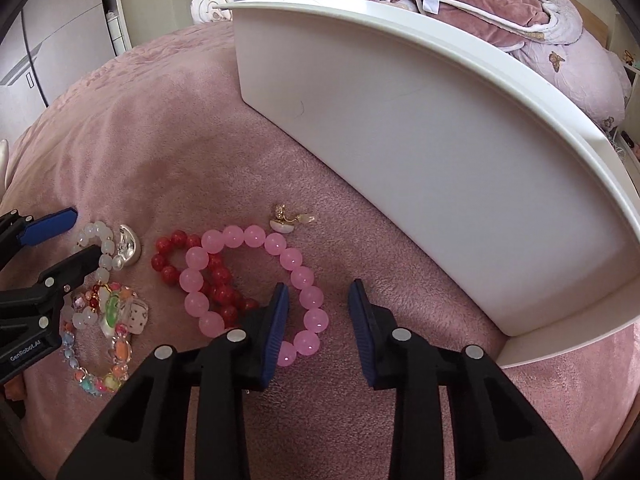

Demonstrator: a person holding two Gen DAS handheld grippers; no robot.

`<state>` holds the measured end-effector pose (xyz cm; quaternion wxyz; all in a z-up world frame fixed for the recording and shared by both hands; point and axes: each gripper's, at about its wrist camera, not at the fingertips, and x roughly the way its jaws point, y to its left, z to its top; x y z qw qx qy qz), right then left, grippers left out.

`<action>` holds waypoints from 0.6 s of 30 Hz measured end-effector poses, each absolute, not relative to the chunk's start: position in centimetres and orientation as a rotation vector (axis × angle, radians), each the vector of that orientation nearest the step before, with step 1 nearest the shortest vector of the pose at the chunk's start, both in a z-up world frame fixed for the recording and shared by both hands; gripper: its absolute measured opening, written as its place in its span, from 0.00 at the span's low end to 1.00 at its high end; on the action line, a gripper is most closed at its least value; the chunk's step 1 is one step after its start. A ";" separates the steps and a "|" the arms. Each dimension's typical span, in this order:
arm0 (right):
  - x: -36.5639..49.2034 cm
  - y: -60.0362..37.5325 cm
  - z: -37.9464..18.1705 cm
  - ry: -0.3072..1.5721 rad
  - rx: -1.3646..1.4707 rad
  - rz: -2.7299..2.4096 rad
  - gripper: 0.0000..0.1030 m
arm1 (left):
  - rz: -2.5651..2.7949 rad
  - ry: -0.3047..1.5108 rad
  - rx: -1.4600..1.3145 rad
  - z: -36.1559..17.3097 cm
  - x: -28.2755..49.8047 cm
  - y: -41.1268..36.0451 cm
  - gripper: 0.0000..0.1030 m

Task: Organize jewelry
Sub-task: 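Grasp the white bead bracelet with the left tool while the right tool grasps the pink bead bracelet, then carry both bracelets into the white box and open both tools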

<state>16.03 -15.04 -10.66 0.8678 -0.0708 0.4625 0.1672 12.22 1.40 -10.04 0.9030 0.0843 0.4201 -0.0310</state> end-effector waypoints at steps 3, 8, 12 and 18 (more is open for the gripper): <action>15.7 -15.1 -10.6 0.964 -0.133 0.361 0.13 | -0.079 0.881 0.132 -10.1 12.3 1.9 0.17; 15.3 -16.2 -9.9 0.956 -0.075 0.380 0.12 | -0.088 0.859 0.086 -9.6 11.8 2.4 0.15; 14.1 -16.0 -8.2 0.892 -0.112 0.399 0.12 | -0.097 0.823 0.057 -8.5 11.0 2.7 0.15; 12.4 -16.1 -4.8 0.811 -0.102 0.451 0.12 | -0.108 0.776 0.072 -6.3 9.8 2.3 0.14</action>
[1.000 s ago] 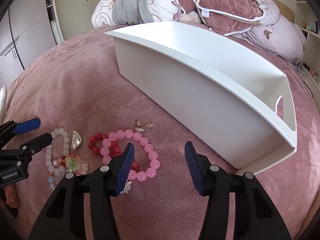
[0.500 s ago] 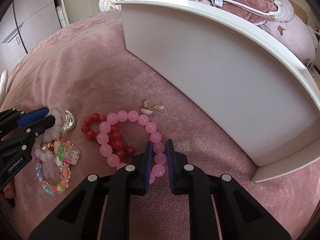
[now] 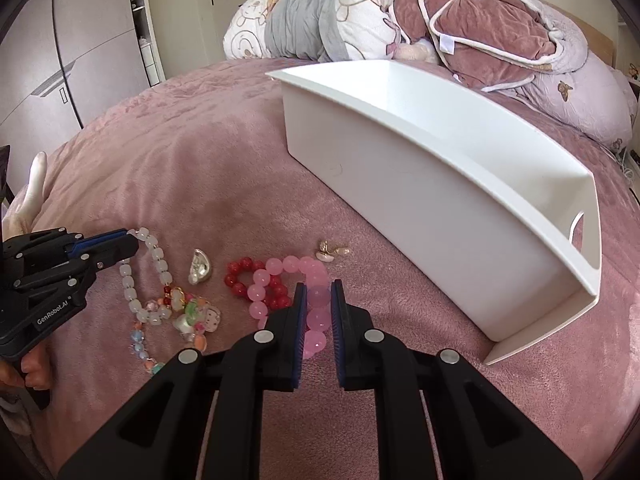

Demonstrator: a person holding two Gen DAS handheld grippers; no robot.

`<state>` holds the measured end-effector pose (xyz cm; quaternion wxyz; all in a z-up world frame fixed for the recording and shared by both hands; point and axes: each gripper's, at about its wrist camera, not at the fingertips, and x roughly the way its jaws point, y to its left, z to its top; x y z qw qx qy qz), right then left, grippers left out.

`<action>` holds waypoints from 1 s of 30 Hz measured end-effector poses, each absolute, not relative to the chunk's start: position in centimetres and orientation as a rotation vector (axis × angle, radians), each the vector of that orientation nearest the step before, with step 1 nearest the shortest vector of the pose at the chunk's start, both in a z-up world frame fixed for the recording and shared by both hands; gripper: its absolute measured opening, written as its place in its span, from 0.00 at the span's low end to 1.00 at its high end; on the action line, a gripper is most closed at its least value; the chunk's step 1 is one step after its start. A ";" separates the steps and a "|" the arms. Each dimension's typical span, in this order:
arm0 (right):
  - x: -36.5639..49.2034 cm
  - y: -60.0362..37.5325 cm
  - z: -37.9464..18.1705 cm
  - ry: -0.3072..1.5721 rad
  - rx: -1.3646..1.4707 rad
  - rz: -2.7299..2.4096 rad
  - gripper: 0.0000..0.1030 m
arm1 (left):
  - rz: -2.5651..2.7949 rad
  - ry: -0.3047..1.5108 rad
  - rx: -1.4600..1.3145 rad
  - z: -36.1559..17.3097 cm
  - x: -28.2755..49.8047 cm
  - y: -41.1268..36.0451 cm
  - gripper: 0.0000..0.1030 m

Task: Organize jewelry
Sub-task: 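Carry both bracelets into the white box and open both tools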

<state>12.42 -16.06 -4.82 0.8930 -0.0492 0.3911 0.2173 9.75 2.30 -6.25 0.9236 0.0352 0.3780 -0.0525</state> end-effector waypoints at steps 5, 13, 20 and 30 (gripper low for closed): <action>11.8 -15.7 -1.8 0.756 -0.086 0.478 0.12 | -0.126 0.730 0.113 -3.7 9.4 0.6 0.14; 12.4 -17.3 3.4 0.657 -0.053 0.454 0.12 | -0.150 0.654 0.127 1.4 11.1 -1.6 0.15; 14.2 -19.5 8.8 0.555 -0.054 0.418 0.12 | -0.171 0.605 0.138 5.4 14.2 -3.5 0.15; 18.0 -23.3 9.8 0.557 -0.030 0.323 0.12 | -0.228 0.605 0.157 7.9 21.3 -7.9 0.15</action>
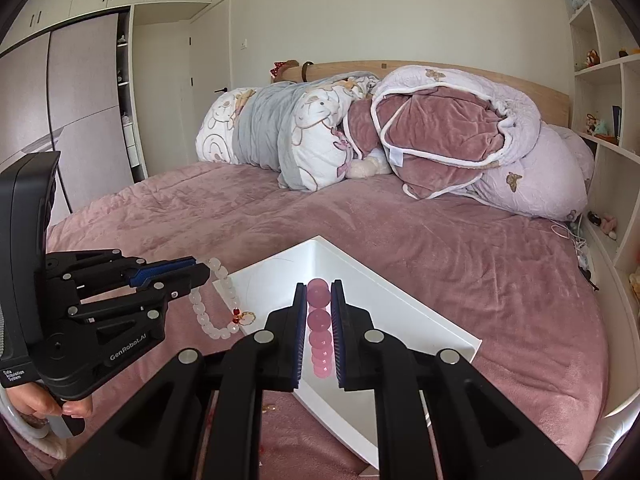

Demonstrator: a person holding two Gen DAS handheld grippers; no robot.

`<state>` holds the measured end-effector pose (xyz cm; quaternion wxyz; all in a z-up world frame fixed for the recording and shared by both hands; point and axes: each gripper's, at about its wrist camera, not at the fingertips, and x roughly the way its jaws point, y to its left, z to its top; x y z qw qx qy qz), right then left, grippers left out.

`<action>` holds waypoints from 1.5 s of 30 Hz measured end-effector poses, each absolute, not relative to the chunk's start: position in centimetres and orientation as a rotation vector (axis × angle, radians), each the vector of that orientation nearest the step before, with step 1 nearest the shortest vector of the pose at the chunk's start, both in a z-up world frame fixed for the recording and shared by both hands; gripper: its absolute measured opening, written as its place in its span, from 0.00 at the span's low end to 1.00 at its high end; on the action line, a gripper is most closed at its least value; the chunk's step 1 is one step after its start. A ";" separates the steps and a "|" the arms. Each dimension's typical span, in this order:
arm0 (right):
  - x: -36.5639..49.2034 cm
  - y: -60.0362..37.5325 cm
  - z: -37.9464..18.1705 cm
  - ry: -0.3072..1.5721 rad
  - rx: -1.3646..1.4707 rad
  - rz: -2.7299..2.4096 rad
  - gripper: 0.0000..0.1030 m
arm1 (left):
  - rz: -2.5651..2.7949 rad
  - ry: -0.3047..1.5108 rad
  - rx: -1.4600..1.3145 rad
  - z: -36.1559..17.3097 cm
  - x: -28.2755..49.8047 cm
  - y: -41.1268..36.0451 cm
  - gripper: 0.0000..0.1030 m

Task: Organize jewelry
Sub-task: 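Carry both bracelets into the white box and open both tools, then withdraw both tools from the box back toward the remaining jewelry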

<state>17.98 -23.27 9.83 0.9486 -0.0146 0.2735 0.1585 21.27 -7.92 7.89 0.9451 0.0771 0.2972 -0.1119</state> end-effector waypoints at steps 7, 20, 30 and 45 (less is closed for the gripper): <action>19.9 -25.1 6.8 0.607 0.000 0.280 0.12 | -0.229 0.671 0.154 5.6 26.0 -10.0 0.15; 21.3 -25.0 5.0 0.629 0.012 0.268 0.28 | -0.177 0.724 0.160 2.0 29.0 -11.0 0.47; 19.8 -24.7 6.1 0.557 -0.006 0.230 0.77 | -0.152 0.676 0.115 3.4 26.6 -8.3 0.65; 14.7 -20.4 6.9 0.498 -0.131 0.287 0.79 | -0.071 0.653 0.053 3.6 19.7 -1.1 0.74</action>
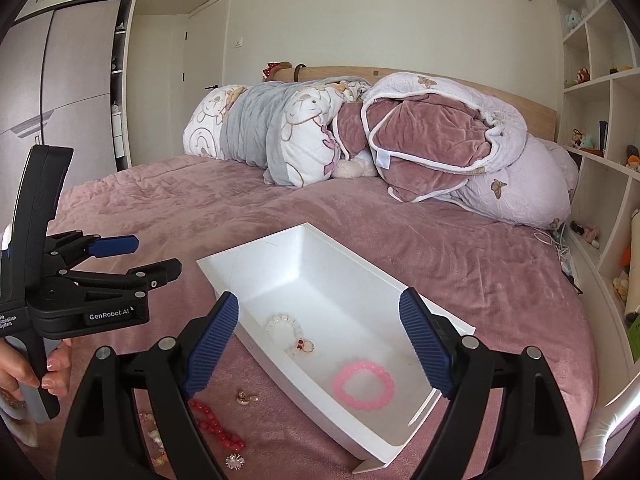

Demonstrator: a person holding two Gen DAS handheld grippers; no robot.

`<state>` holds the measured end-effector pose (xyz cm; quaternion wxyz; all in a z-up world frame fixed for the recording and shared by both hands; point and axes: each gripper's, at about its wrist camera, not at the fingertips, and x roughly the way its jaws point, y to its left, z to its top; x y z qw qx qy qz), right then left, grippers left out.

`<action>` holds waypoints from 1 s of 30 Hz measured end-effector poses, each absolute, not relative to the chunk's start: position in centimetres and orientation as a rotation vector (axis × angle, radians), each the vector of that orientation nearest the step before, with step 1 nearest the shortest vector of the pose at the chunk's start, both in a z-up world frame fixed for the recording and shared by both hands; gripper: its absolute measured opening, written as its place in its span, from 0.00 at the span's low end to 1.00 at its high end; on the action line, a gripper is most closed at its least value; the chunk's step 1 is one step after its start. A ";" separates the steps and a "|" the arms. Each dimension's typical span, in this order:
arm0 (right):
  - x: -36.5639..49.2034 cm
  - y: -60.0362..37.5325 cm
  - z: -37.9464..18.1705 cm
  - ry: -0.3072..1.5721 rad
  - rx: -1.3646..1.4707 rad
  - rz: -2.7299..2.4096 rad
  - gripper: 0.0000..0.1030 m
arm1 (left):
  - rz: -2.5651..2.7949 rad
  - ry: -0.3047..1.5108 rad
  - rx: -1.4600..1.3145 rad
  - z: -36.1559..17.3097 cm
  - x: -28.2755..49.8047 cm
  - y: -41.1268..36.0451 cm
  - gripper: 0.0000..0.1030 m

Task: Organize jewelry
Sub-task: 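Withdraw both tools from the box back toward the remaining jewelry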

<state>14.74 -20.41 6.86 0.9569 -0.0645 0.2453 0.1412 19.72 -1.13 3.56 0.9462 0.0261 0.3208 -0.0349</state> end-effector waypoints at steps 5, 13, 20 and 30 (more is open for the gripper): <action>12.9 -18.5 6.1 0.507 -0.154 0.329 0.79 | -0.045 0.654 0.063 3.3 16.9 0.6 0.75; 10.9 -16.5 5.2 0.517 -0.178 0.372 0.79 | -0.029 0.657 0.062 2.9 13.4 2.4 0.79; 9.6 -16.4 3.5 0.562 -0.166 0.435 0.74 | -0.021 0.663 0.038 2.2 10.7 3.5 0.85; 9.5 -15.4 -0.6 0.636 -0.197 0.479 0.64 | -0.010 0.737 -0.049 -1.8 8.8 5.7 0.88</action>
